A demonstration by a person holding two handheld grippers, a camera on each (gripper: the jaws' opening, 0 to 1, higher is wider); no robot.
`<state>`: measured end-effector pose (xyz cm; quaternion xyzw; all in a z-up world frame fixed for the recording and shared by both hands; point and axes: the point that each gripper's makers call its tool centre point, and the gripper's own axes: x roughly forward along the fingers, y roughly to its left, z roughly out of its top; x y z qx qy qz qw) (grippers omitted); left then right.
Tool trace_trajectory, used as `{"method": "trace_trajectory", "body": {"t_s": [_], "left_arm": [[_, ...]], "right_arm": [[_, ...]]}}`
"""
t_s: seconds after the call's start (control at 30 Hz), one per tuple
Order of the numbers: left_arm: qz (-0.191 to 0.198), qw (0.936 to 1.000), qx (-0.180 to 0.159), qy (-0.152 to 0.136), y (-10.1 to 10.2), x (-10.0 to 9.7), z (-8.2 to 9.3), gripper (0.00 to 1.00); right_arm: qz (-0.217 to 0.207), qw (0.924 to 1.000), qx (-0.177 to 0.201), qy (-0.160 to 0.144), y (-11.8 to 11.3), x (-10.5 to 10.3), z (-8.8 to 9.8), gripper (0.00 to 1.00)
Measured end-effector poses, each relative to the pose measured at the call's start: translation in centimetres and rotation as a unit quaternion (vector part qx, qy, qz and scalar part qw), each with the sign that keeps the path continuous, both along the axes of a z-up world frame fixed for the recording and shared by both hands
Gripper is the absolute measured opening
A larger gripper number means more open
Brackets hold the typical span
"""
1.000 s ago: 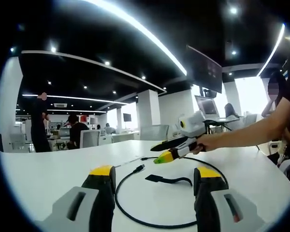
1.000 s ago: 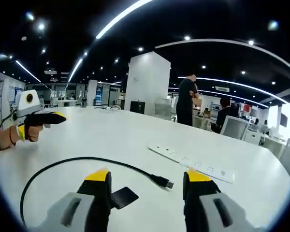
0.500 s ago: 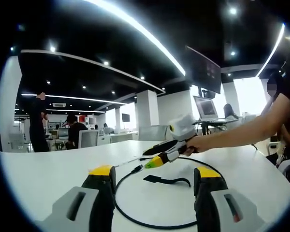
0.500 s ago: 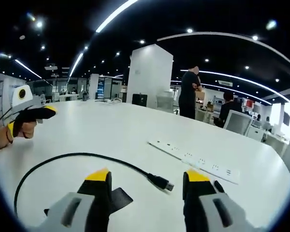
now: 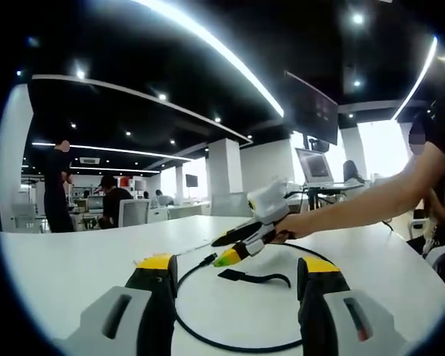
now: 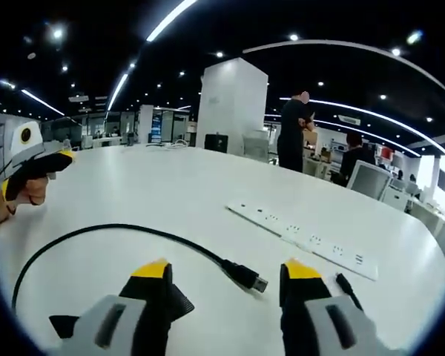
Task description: Find the charging cable on the desk, coil it up and secure with Velcro.
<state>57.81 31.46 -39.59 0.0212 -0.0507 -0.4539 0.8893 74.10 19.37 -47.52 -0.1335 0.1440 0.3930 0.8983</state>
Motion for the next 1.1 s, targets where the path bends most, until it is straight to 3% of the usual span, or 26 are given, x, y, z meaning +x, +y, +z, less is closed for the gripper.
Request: {"method": "trace_trajectory", "body": {"t_s": [0.5,1.1], "left_arm": [[-0.003,1.0,-0.009,-0.001,-0.1,-0.1,0.4,0.66],[-0.007,0.9999,-0.015,-0.002,0.0,-0.3,0.7,0.67]], "right_arm": [[0.017,0.9993,-0.032,0.004,0.6,0.5,-0.5,0.55],[0.026,0.9981,-0.051,0.022,0.4,1.3,-0.7,0.42]]}}
